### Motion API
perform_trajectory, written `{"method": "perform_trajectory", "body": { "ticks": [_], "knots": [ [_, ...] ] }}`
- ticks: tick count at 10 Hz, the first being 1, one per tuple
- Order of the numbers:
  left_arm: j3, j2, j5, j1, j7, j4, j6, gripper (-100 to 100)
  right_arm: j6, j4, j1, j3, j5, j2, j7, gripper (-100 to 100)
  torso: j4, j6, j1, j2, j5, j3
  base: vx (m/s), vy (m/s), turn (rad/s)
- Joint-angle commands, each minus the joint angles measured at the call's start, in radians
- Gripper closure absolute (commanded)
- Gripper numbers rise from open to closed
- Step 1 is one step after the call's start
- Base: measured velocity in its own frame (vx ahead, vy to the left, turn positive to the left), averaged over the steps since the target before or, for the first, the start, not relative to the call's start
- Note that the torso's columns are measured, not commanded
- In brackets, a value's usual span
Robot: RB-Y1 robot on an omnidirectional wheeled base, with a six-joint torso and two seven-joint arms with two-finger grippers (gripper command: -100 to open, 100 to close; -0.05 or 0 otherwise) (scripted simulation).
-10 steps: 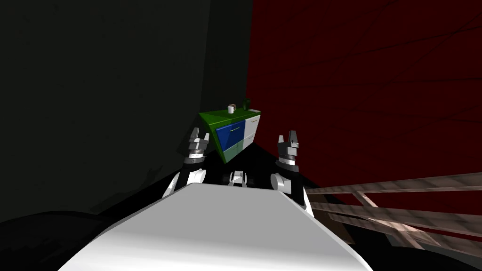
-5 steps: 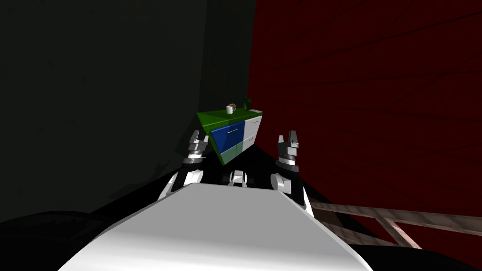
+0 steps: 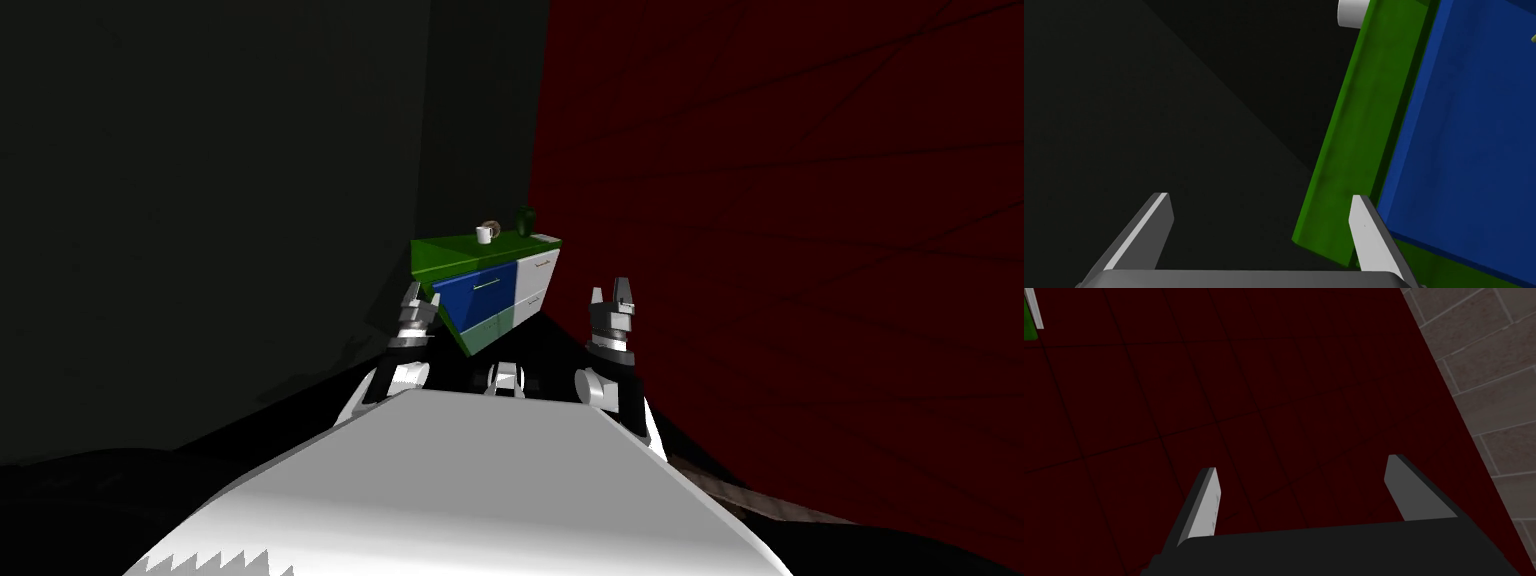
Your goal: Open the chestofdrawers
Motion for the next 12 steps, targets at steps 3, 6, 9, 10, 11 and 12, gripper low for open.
{"method": "perform_trajectory", "body": {
  "ticks": [3,6,9,10,11,12],
  "knots": [
    [0.042,-0.013,0.066,0.002,0.035,0.067,0.024,-100,0.000,0.000,0.000,0.000,0.000,0.000,0.000,0,0.000,0.000,0.001,-0.001,0.000,-0.001,0.157,-0.164,0.128],
    [0.068,-0.011,0.104,0.001,0.055,0.106,0.038,-100,0.000,0.000,0.000,0.000,0.000,0.000,0.000,0,0.000,0.000,0.001,0.002,0.000,0.001,0.121,-0.166,0.114],
    [0.102,-0.009,0.156,0.000,0.082,0.159,0.057,-100,0.000,0.000,0.000,0.000,0.000,0.000,0.000,0,-0.001,0.000,0.002,-0.002,0.000,-0.001,0.147,-0.177,0.124],
    [0.109,-0.009,0.167,0.000,0.087,0.171,0.061,-100,0.000,0.000,0.000,0.000,0.000,0.000,0.000,0,-0.001,0.000,0.000,-0.003,0.000,-0.002,0.151,-0.195,0.121],
    [0.117,-0.010,0.179,0.000,0.094,0.183,0.066,-100,0.000,0.000,0.000,0.000,0.000,0.000,0.000,0,0.000,0.000,0.001,-0.001,0.000,-0.001,0.120,-0.154,0.105],
    [0.133,-0.013,0.203,-0.001,0.106,0.210,0.075,-100,0.000,0.000,0.000,0.000,0.000,0.000,0.000,0,0.000,0.000,0.003,0.001,0.001,0.001,0.141,-0.177,0.192]
  ]
}}
